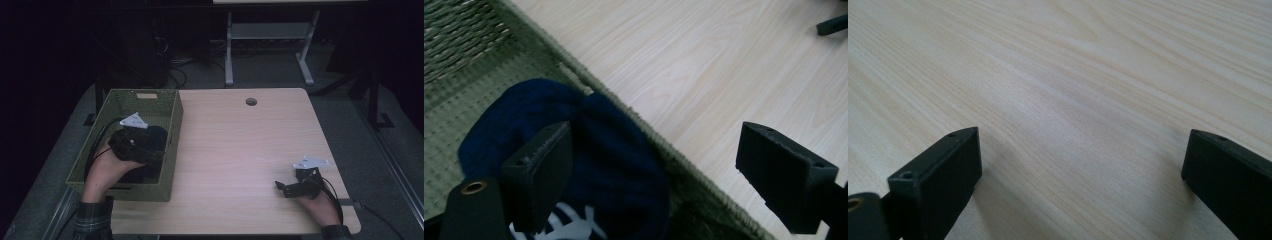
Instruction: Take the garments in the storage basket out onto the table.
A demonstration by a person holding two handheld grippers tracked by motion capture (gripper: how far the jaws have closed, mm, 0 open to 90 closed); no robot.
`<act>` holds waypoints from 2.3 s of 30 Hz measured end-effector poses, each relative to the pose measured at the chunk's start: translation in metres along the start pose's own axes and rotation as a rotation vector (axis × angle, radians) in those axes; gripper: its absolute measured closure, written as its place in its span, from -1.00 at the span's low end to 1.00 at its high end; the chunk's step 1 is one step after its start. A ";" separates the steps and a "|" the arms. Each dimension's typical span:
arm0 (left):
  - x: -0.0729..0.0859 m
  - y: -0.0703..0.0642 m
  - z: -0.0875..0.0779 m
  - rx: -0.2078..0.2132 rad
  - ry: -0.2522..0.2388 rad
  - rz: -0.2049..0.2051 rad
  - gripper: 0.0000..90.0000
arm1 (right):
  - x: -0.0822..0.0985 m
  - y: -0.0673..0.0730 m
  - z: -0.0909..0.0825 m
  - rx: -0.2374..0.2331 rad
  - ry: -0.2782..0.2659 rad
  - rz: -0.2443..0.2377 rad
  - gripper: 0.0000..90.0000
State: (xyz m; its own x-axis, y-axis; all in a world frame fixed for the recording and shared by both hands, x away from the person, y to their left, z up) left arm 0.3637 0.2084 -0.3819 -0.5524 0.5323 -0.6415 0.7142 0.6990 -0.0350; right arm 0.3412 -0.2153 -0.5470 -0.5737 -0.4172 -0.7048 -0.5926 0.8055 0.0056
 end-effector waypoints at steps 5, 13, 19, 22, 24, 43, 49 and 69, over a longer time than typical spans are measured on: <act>0.007 0.008 -0.006 -0.021 0.022 -0.011 -0.67 | 0.000 0.000 0.000 0.000 0.000 0.000 -0.95; 0.014 0.012 -0.008 -0.030 0.039 -0.028 -0.67 | 0.000 0.000 0.000 0.000 0.000 0.000 -0.95; 0.019 0.012 -0.003 -0.029 0.064 -0.029 -0.67 | -0.001 0.000 0.001 0.000 -0.002 0.002 -0.95; 0.020 0.013 0.000 -0.031 0.074 -0.030 -0.67 | -0.001 0.000 0.001 0.000 -0.002 0.003 -0.95; 0.024 0.015 0.002 -0.039 0.089 -0.037 -0.67 | -0.001 0.000 0.001 -0.001 -0.002 0.002 -0.95; 0.045 0.017 0.031 -0.015 0.202 -0.048 -0.68 | -0.004 0.001 0.003 -0.005 -0.001 -0.002 -0.95; 0.050 0.020 0.033 -0.005 0.231 -0.053 -0.62 | -0.004 0.001 0.004 -0.005 0.001 -0.005 -0.95; 0.054 0.024 0.029 0.085 0.251 -0.052 0.63 | -0.004 0.001 0.004 -0.005 0.000 -0.005 -0.95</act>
State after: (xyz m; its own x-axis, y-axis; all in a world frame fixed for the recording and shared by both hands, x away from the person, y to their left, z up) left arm 0.3635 0.2406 -0.4398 -0.6710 0.6057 -0.4276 0.7097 0.6916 -0.1342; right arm 0.3445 -0.2113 -0.5470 -0.5710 -0.4213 -0.7046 -0.5983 0.8013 0.0057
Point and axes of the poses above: each handheld gripper's, and its own axes: z roughly forward along the jaws, x roughly out of its underside, y roughly to its left, the point moved 9 cm from there along z, roughly forward along the jaws, and after that the axes turned 2 degrees about -z, right-handed, at the moved point
